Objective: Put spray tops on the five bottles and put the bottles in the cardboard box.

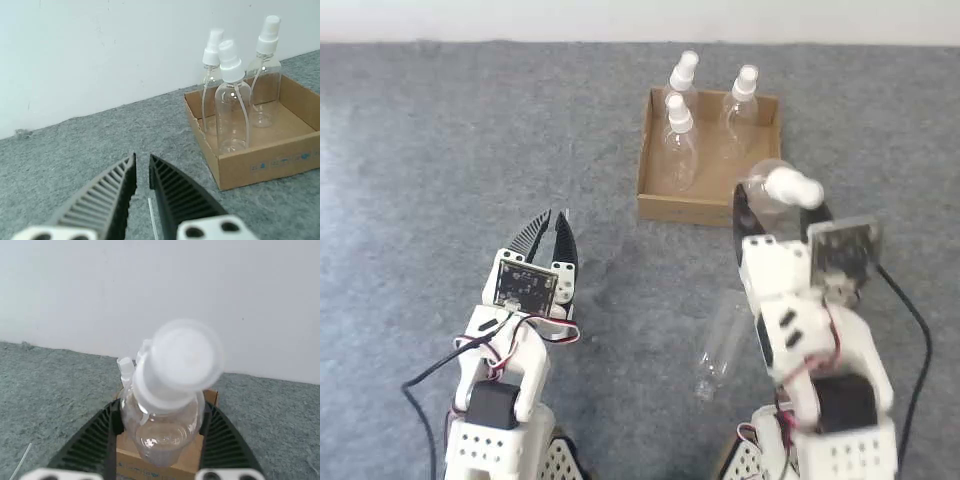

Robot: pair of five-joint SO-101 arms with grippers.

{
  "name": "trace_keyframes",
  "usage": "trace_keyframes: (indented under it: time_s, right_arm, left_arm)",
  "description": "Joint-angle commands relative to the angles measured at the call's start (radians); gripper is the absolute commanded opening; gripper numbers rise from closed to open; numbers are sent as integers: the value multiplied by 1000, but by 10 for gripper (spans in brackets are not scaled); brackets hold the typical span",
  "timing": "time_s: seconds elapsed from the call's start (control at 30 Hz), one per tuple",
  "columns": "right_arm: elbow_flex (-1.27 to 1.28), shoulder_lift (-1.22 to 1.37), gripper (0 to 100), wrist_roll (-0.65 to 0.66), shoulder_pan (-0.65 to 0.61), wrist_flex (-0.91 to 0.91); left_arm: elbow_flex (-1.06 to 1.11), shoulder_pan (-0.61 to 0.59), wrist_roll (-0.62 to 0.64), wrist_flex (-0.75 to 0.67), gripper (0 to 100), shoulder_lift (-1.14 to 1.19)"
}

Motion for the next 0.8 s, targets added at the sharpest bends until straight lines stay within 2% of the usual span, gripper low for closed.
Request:
trace_keyframes:
  time_s: [0.0, 0.77]
  right_arm:
    - [-80, 154, 62, 9, 5, -93]
    - [-127, 702, 62, 9, 4, -542]
  left_arm:
    - [-13, -5, -12, 6, 40, -20]
    - [-13, -6, -12, 6, 41, -18]
